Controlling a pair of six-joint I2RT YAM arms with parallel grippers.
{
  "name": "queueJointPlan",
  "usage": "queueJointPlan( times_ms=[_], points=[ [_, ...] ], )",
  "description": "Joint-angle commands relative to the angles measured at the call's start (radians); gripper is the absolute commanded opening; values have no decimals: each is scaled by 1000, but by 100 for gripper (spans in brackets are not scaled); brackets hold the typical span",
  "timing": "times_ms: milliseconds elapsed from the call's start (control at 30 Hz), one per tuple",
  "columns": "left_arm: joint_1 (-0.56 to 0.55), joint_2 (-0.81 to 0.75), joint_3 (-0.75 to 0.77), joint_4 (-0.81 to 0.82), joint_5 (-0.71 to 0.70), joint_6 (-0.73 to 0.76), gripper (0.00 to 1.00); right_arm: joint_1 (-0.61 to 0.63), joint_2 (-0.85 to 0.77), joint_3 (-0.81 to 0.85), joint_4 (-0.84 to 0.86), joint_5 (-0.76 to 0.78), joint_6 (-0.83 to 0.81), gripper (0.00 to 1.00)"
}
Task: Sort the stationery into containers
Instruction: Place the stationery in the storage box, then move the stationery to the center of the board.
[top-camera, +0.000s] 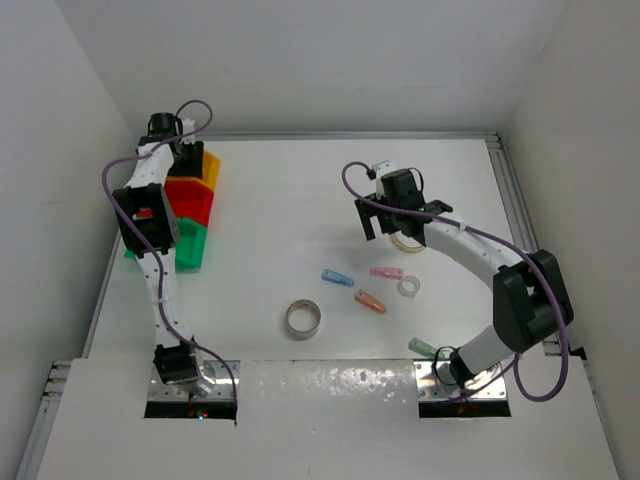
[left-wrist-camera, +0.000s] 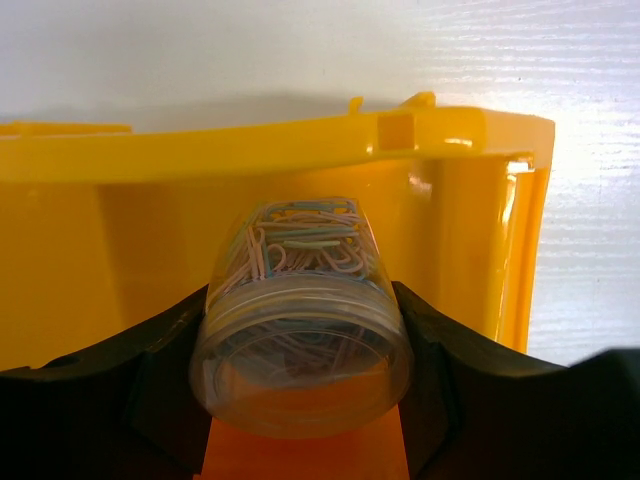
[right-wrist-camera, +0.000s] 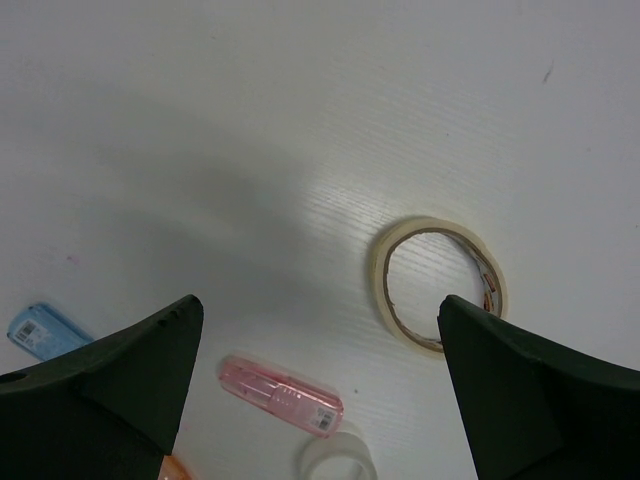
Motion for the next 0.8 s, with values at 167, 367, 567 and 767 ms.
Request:
queueJointPlan(
  times_ms=[167,367,567,767],
  points=[
    [13,13,34,96,40,-47,64,13,-7,68,-34,33,-27,99],
    [8,-29,45,144,61,-68,74,15,-29,71,-36,22,-22,99],
    [13,-92,53,176,70,-71,77,12,-47,67,-56,21,-13,99],
    [11,-174,51,174,118,-60,83,-33,-79,44,-62,-41,47,99]
  ],
)
